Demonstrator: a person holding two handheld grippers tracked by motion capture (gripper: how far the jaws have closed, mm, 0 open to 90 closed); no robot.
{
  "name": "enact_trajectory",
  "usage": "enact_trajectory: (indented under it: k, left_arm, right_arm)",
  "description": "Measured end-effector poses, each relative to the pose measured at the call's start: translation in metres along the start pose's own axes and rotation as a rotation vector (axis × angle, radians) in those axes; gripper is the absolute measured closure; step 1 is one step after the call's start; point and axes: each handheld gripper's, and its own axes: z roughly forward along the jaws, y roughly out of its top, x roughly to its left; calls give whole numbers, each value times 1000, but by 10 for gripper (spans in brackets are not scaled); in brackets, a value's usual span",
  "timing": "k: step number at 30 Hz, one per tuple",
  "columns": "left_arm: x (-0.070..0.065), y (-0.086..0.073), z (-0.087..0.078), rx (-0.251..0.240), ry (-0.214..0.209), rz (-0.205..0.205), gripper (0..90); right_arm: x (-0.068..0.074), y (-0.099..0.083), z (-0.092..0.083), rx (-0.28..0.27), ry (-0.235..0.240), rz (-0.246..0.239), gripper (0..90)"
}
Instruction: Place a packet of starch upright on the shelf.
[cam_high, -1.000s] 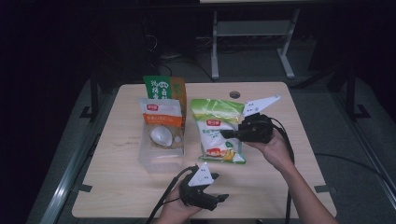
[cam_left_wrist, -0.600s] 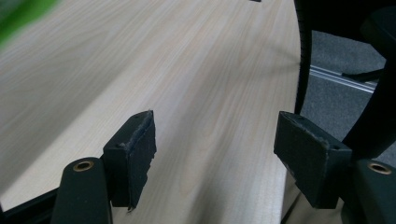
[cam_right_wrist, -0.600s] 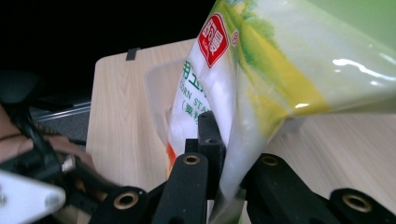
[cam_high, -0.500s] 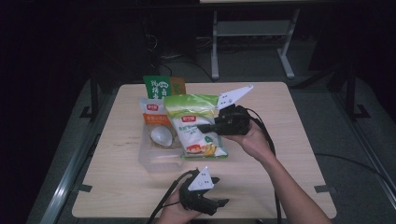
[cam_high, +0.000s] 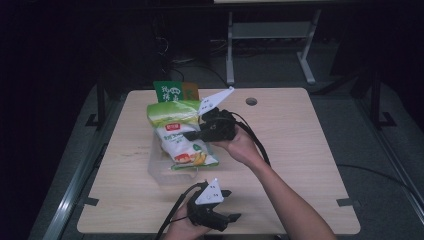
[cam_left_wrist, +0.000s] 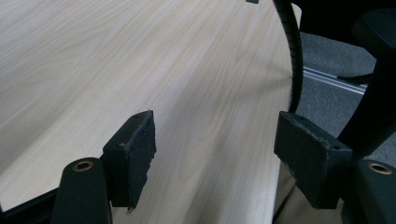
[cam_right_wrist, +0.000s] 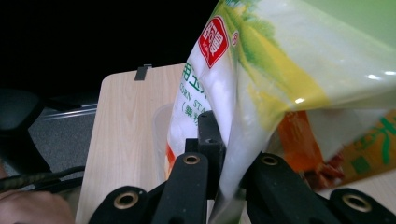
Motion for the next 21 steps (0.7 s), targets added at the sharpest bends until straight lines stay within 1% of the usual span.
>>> enact_trajectory:
  k: [3, 5, 6, 7, 8, 12, 14, 15, 18, 20, 21]
  left_arm:
    - [0, -1, -2, 0, -1, -6, 284]
    - [0, -2, -3, 7, 2, 0, 284]
    - [1, -2, -4, 11, 5, 11, 284]
    - [2, -3, -5, 16, 5, 12, 283]
    - [2, -4, -5, 14, 3, 4, 283]
    - [2, -5, -7, 12, 2, -9, 284]
    - [2, -6, -7, 9, 1, -8, 284]
    - [3, -6, -8, 8, 1, -3, 283]
    - [2, -7, -9, 10, -1, -16, 283]
    - [3, -7, -9, 14, 1, -12, 282]
    - [2, -8, -9, 13, 1, -15, 282]
  right_arm:
    - [-2, 3, 13, 0, 2, -5, 871]
    - [-3, 4, 22, -2, 5, 4, 871]
    - [-2, 5, 25, -3, 10, 11, 870]
    - [-2, 5, 30, -7, 12, 8, 871]
    - [-2, 6, 33, -8, 17, 15, 871]
    - [-1, 6, 47, 1, 27, 17, 870]
    - [-1, 5, 52, 8, 21, 9, 871]
    - [-1, 5, 55, 7, 22, 12, 870]
    - [-2, 2, 63, 6, 32, 25, 870]
    - [-2, -1, 66, 9, 24, 21, 870]
    - [-2, -2, 68, 13, 24, 31, 870]
